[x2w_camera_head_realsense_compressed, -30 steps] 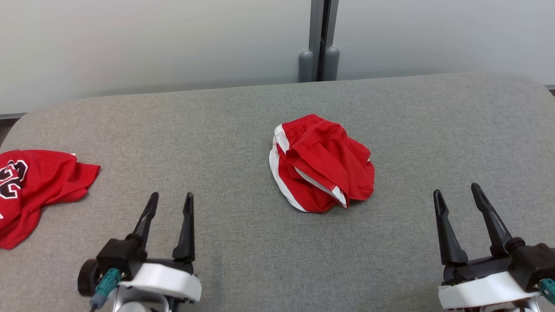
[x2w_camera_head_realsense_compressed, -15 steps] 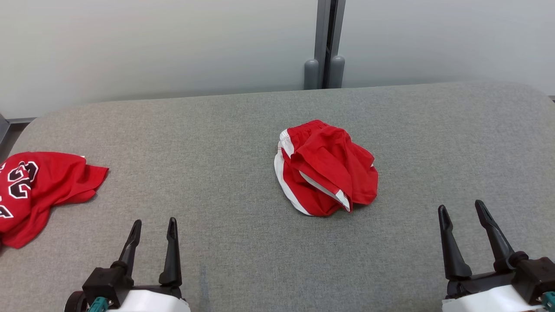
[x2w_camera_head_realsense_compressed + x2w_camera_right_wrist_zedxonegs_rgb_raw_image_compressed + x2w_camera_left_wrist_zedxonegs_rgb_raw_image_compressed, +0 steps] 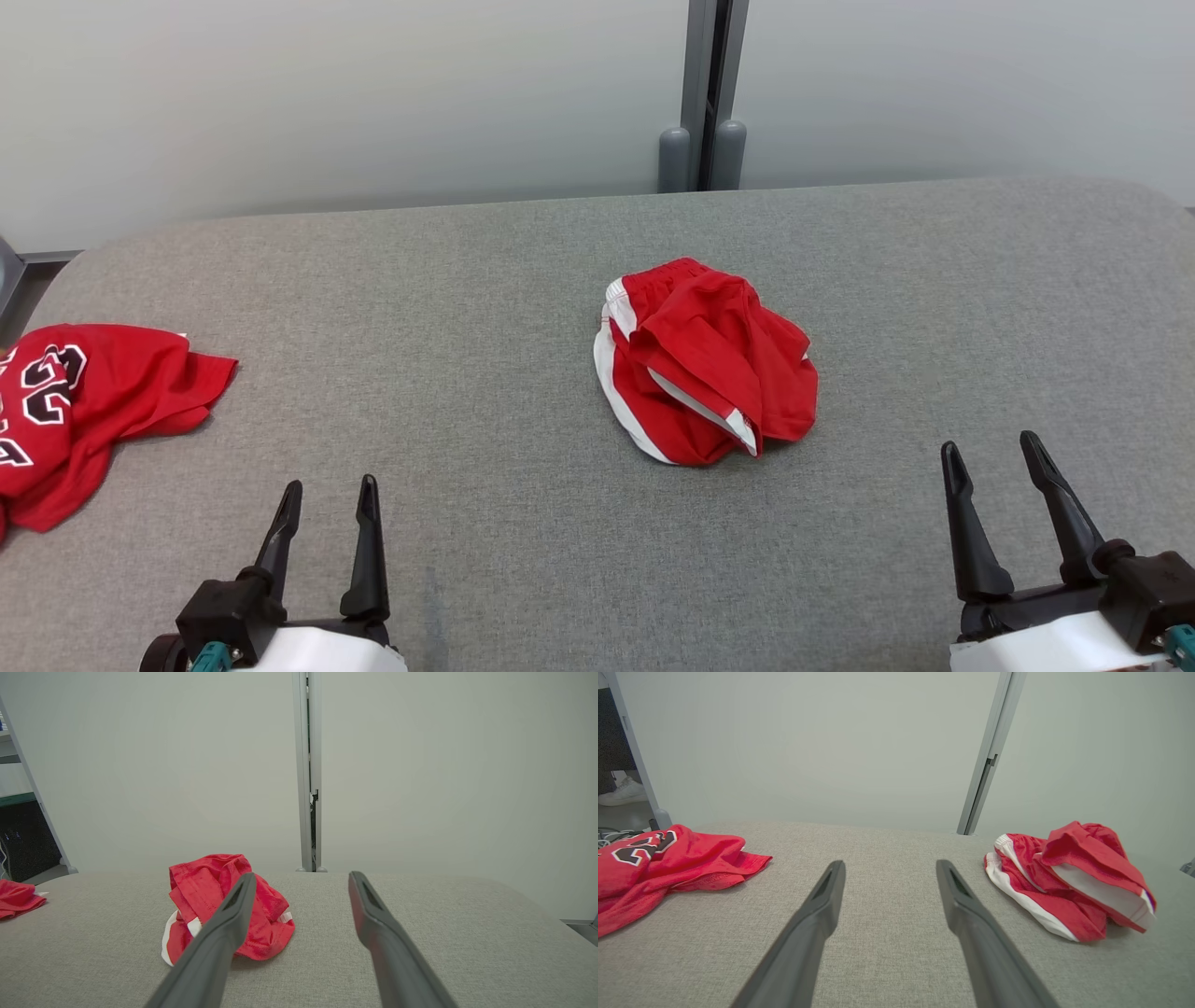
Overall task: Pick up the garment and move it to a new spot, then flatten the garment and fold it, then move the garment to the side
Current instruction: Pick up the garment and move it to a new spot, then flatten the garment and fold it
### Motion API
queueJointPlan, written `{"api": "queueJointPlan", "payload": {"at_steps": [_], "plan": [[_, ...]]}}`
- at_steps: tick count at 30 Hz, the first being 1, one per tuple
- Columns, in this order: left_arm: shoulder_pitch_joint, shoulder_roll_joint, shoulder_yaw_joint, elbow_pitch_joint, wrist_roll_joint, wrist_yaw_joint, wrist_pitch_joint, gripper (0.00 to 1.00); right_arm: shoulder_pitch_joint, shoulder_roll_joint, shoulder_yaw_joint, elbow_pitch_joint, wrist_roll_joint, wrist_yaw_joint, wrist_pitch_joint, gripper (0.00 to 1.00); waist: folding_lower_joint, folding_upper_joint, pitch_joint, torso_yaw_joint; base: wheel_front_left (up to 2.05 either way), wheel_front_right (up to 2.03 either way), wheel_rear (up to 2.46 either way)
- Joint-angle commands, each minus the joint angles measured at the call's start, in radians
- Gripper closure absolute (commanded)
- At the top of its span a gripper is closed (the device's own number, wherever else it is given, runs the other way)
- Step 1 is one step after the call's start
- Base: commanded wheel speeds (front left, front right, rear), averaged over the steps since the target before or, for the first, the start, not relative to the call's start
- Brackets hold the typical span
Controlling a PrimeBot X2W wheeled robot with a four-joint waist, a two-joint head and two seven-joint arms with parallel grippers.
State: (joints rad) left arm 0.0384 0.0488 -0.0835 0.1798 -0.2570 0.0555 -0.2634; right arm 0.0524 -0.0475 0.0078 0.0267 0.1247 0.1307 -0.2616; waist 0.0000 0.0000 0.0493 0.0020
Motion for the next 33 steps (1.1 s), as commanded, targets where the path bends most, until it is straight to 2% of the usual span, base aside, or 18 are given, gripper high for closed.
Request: {"api": "queueJointPlan", "payload": {"at_steps": [1, 33], "plan": [[-0.004, 0.003, 0.003, 0.002, -0.001, 0.005, -0.002, 0.00, -0.005, -0.005, -0.002, 0.002, 0.000, 0.000, -0.005, 0.00, 0.0000, 0.0000, 0.000, 0.000, 0.00, 0.00, 0.00], [-0.027, 0.003, 0.003, 0.009, 0.007, 0.000, -0.002, 0.00, -0.017, -0.006, -0.003, -0.008, -0.002, 0.000, -0.005, 0.00, 0.0000, 0.0000, 0.019, 0.016, 0.00, 0.00, 0.00]]}}
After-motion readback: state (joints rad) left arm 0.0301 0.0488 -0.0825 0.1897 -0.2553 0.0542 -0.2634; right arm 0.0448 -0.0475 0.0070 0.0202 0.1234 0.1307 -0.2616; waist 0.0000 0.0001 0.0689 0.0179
